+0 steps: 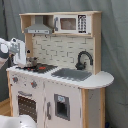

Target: Play with the kitchen

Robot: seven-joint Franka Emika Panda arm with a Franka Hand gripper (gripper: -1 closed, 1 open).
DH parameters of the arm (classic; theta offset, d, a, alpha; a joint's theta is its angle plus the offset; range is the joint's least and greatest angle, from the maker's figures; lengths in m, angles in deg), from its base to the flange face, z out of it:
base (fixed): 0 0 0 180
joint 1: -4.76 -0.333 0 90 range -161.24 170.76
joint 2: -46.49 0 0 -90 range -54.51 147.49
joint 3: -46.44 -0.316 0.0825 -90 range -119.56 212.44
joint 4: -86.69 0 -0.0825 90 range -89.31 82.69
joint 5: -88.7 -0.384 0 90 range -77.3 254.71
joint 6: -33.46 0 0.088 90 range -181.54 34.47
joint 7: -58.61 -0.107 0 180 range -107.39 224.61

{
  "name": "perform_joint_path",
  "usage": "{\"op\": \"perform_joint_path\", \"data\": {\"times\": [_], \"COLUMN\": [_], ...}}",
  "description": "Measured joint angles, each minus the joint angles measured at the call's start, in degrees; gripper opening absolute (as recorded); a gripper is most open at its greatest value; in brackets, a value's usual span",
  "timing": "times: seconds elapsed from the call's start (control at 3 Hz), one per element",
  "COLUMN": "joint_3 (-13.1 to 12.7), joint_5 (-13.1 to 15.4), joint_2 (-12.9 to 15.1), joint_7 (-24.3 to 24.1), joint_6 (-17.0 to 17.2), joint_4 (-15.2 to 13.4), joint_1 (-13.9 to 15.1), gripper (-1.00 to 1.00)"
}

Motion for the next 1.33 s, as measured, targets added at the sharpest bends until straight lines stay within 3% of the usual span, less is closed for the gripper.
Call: {"op": "perform_joint_path", "data": {"times": [0.33, 1.33], "joint_3": [-1.4, -5.5], "joint_5": [0.0, 0.0], "joint_2": [5.3, 19.3], "joint_7": [0.1, 3.6], "joint_6": [1.3, 9.3], "joint_4": [3.6, 11.4], "joint_1": [2.0, 3.1], "gripper": [1.00, 1.00]}}
